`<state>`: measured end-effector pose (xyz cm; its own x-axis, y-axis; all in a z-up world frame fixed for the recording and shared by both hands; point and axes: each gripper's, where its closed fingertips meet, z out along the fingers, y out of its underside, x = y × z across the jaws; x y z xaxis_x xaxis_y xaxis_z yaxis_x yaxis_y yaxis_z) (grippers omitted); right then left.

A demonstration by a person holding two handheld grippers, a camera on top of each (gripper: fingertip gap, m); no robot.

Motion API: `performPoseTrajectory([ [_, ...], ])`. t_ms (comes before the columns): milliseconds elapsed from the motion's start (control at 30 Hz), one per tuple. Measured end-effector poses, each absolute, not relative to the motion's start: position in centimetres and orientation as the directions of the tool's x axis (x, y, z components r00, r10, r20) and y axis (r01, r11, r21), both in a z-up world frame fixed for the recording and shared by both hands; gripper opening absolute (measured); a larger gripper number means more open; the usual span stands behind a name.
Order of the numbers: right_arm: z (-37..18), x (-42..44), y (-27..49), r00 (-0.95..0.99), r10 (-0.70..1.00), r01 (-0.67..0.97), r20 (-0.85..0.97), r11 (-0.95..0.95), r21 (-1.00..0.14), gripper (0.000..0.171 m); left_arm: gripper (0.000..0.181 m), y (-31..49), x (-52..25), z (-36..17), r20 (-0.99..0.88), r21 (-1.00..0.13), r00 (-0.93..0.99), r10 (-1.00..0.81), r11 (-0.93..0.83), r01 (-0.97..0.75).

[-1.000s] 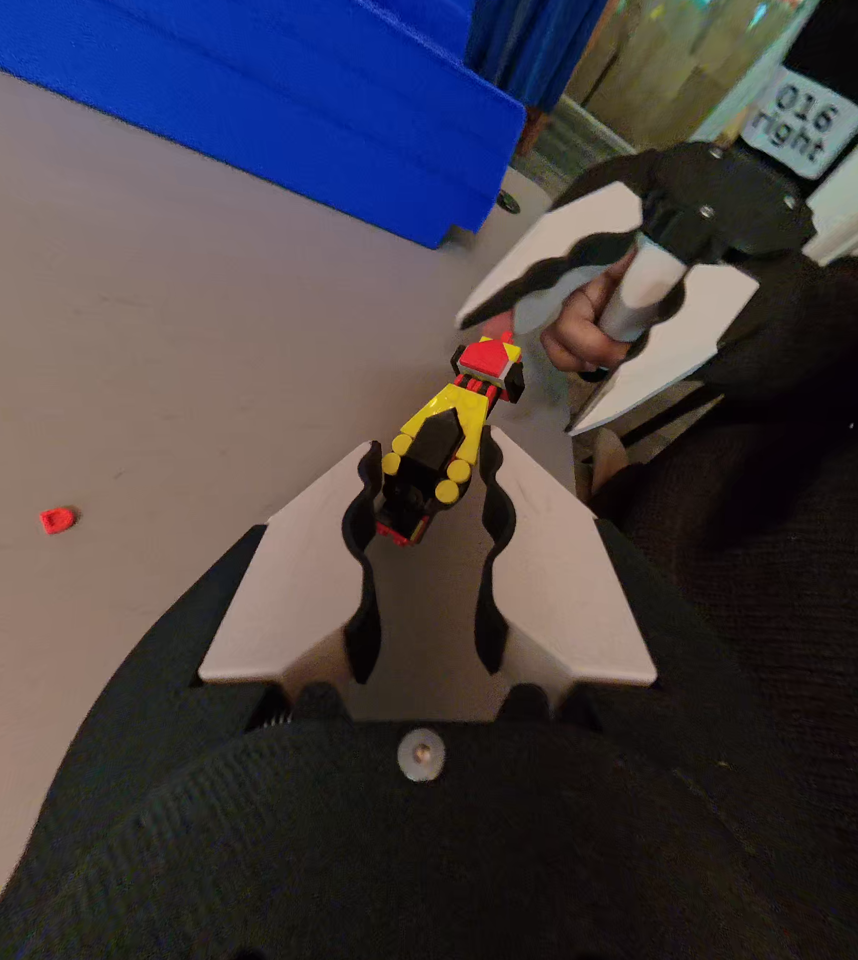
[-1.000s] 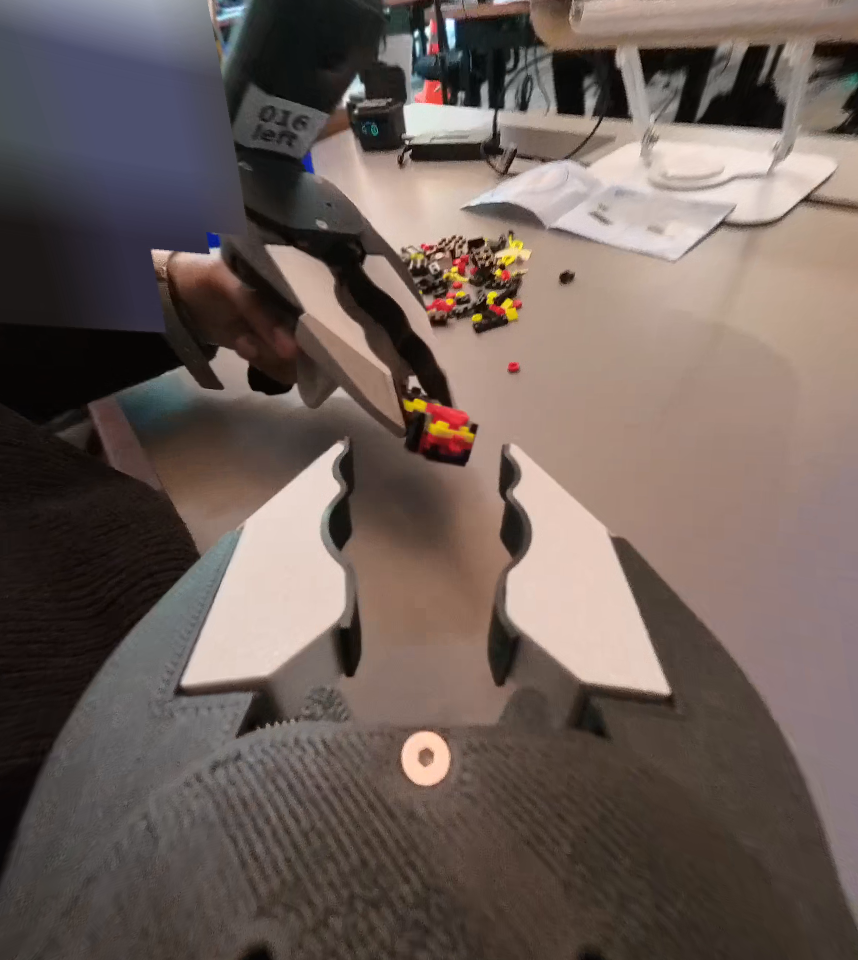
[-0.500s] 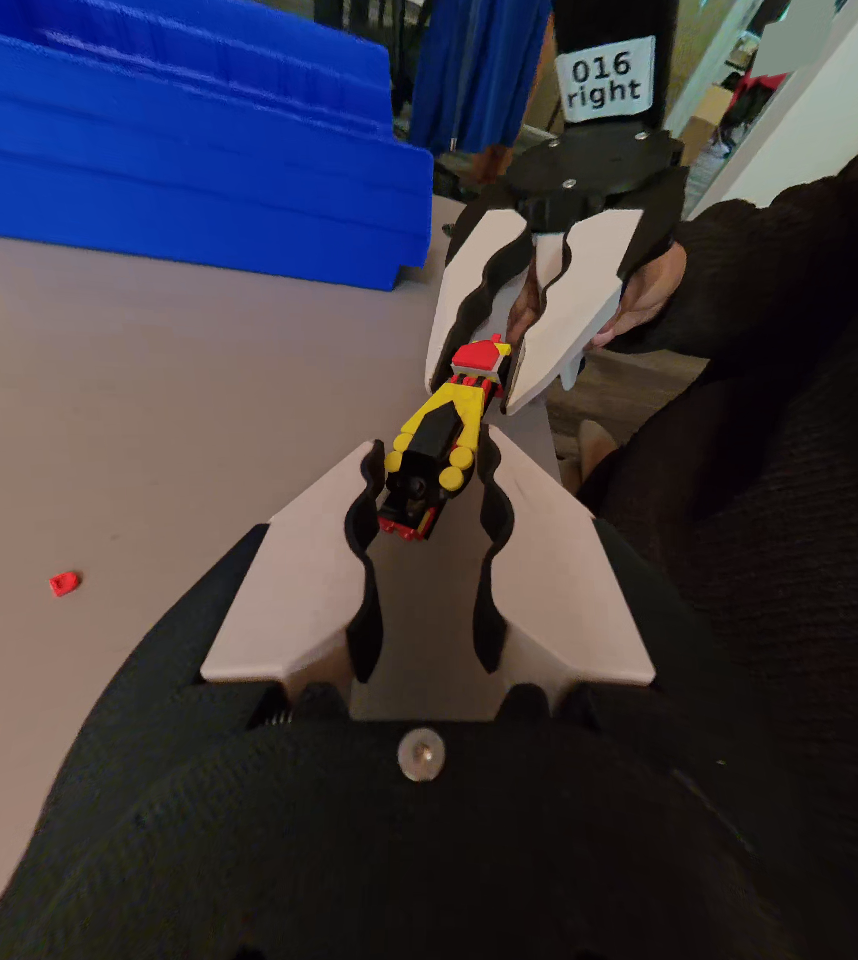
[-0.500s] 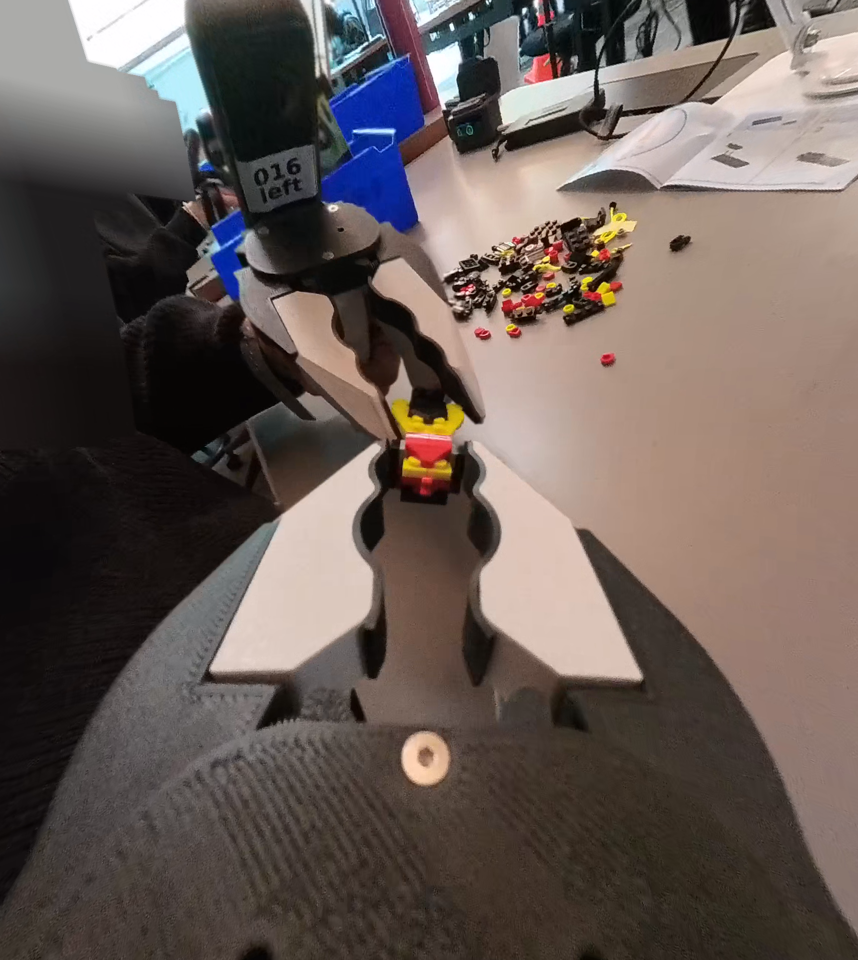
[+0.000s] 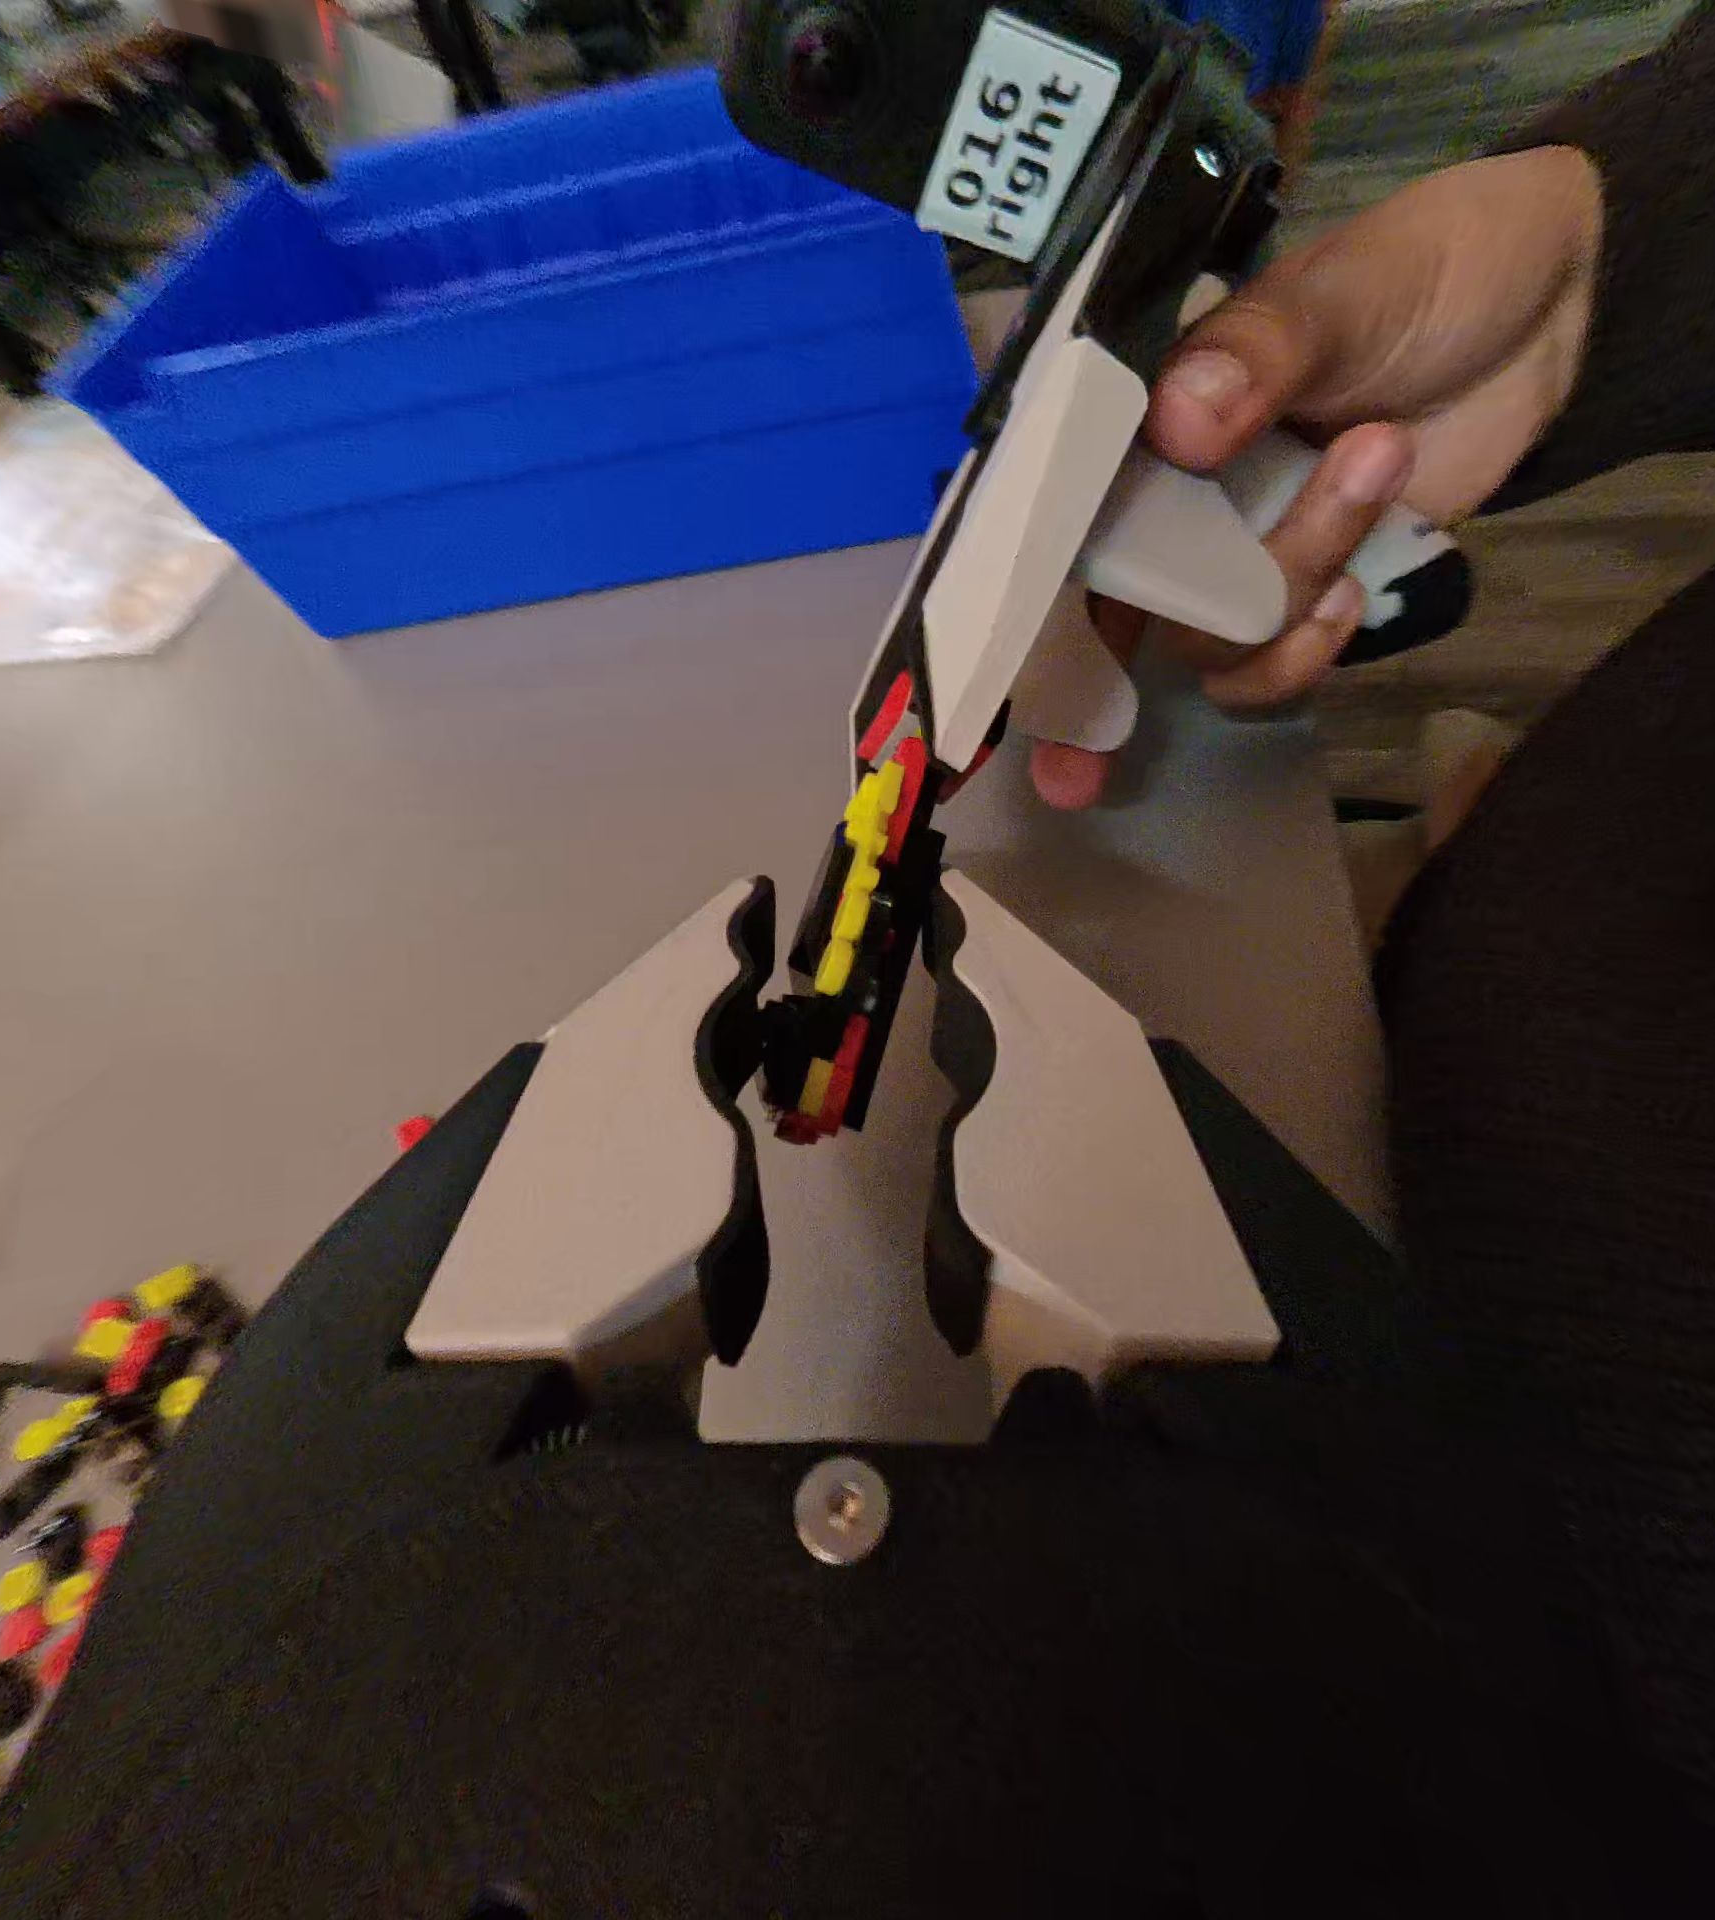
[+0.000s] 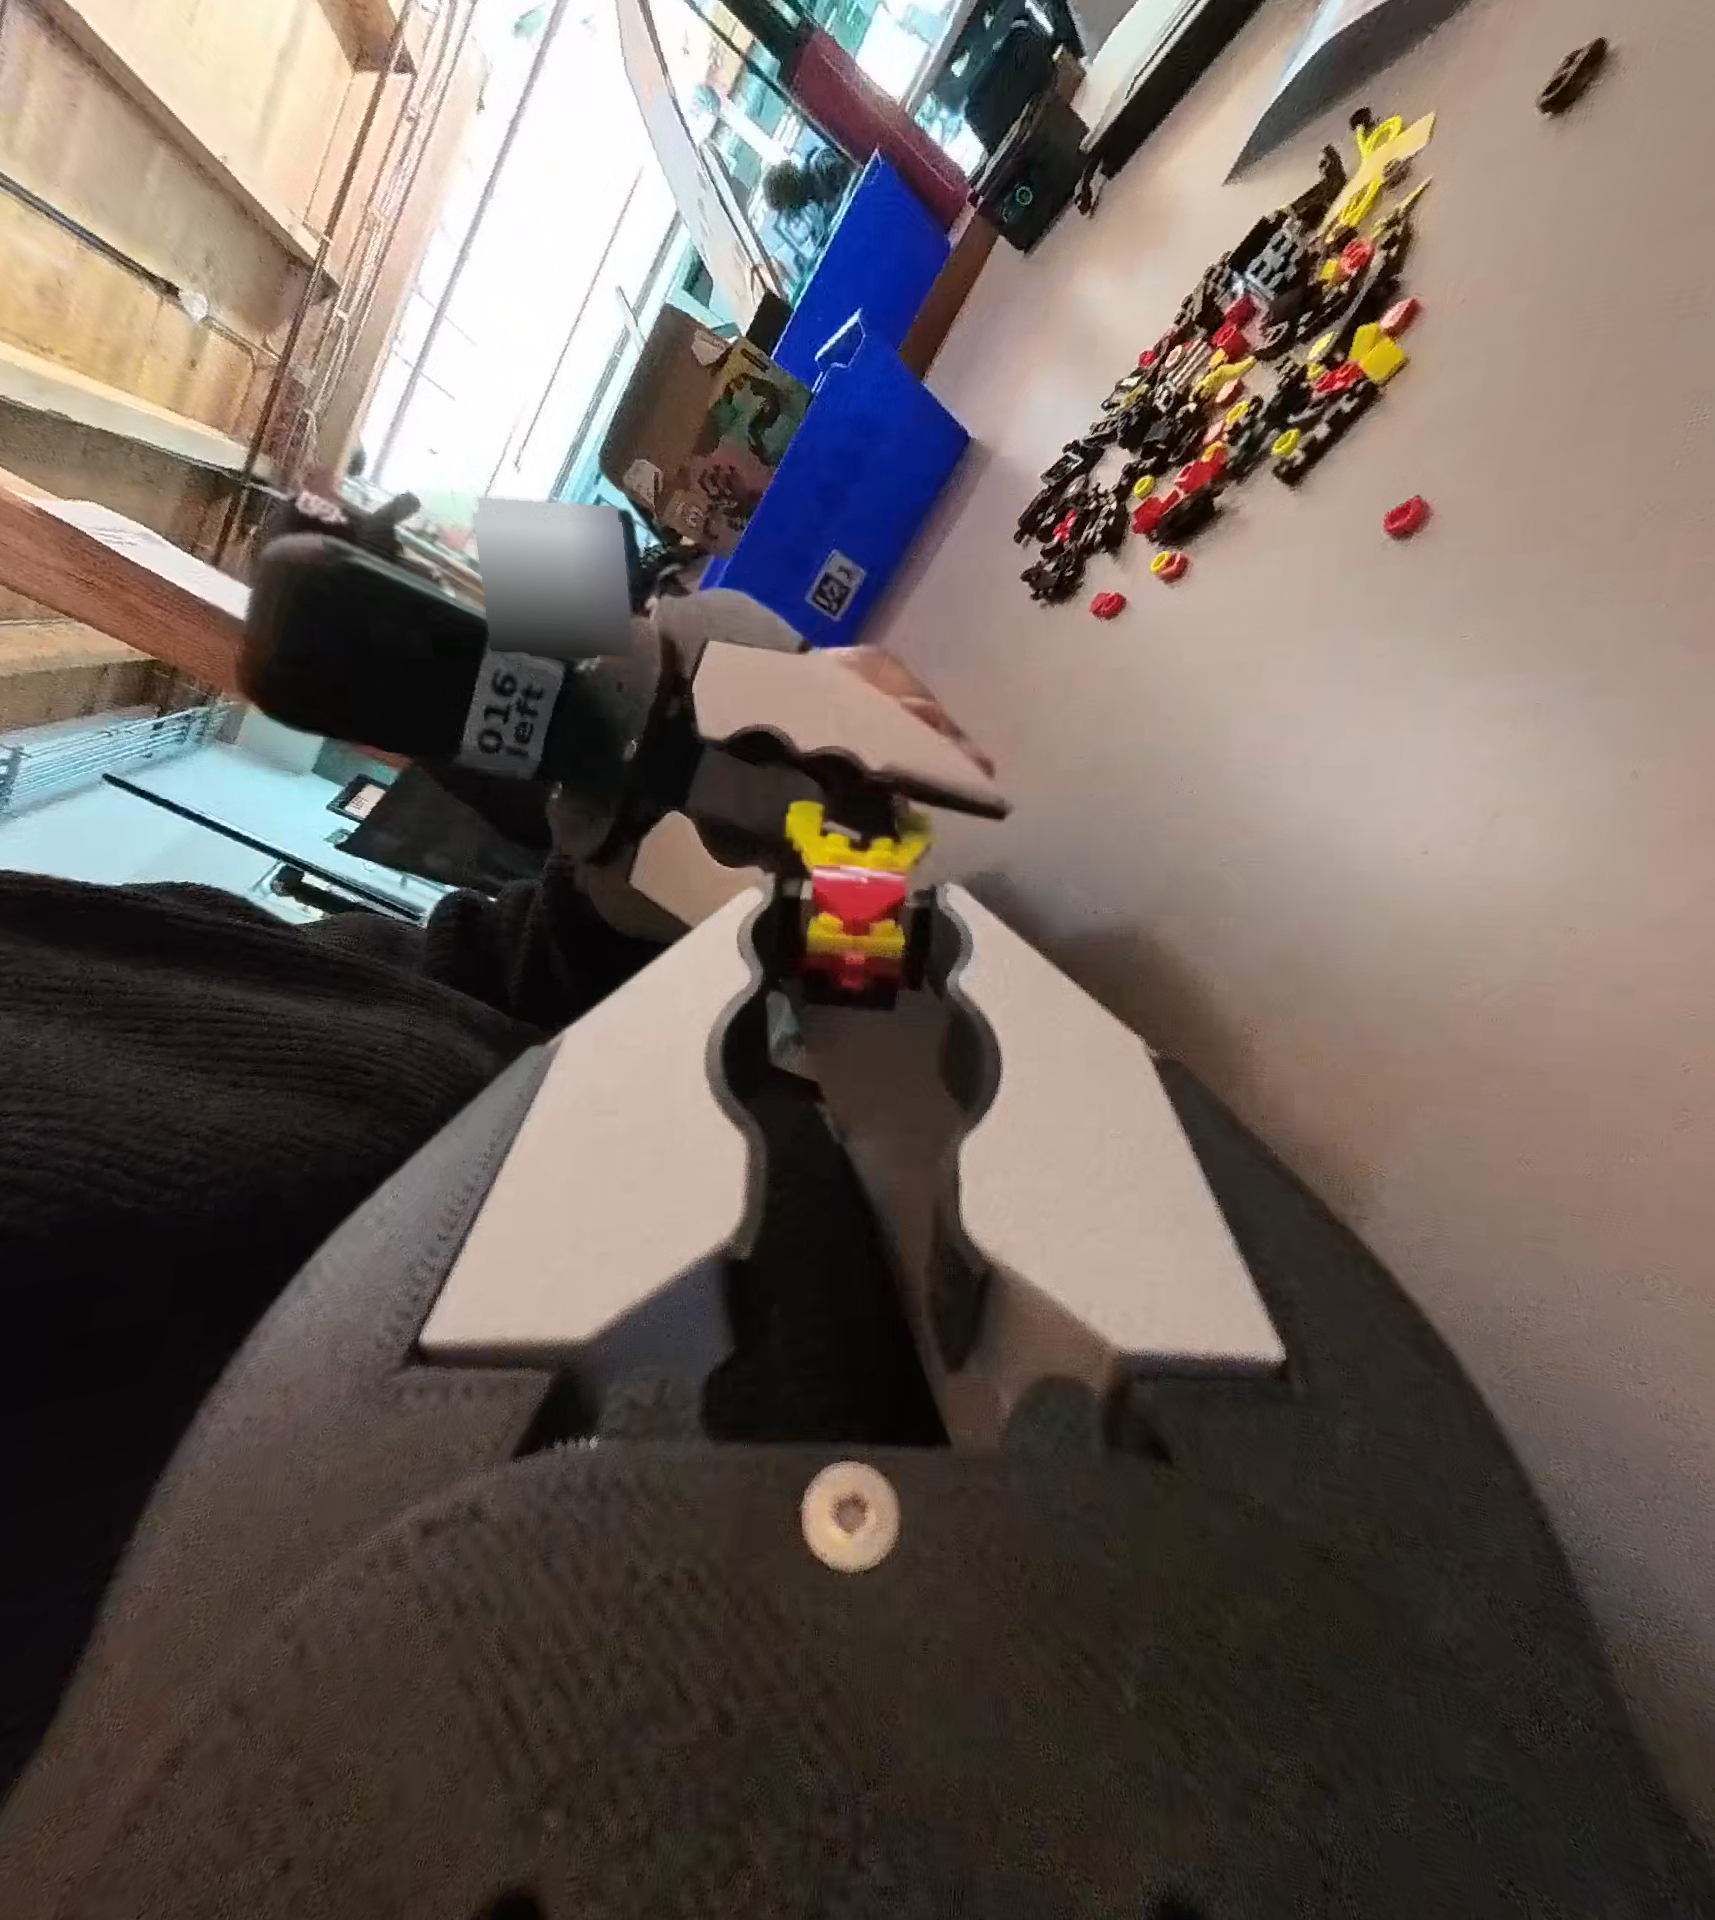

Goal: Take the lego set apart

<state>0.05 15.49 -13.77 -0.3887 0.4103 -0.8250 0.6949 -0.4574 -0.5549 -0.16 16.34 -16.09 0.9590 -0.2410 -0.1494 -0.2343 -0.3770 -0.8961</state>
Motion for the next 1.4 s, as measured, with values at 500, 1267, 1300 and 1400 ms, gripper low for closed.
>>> performPoseTrajectory([
  [500, -14.7, -0.2, 15.7, -0.349, 0.486, 0.696, -0.801, -0.437, -0.569, 0.026, 0.016, 16.6, -0.1, -16.7, -0.428, -0.782, 0.874, -0.231, -0.389, -0.486],
  [1267, -13.6, -0.9, 16.0, -0.327, 0.577, 0.636, -0.749, -0.452, -0.626, 0.029, 0.022, 17.1, -0.9, -16.3, -0.035, -0.859, 0.992, -0.119, -0.505, -0.091],
  [1300, -13.5, -0.8, 15.9, -0.333, 0.568, 0.639, -0.753, -0.451, -0.623, 0.029, 0.022, 17.1, -0.8, -16.3, -0.021, -0.861, 0.992, -0.122, -0.502, -0.08],
  [1400, -12.9, 0.0, 16.2, -0.341, 0.513, 0.64, -0.788, -0.487, -0.594, 0.001, 0.018, 16.7, -1.1, -15.8, 0.083, -0.868, 0.989, -0.119, -0.496, 0.013],
])
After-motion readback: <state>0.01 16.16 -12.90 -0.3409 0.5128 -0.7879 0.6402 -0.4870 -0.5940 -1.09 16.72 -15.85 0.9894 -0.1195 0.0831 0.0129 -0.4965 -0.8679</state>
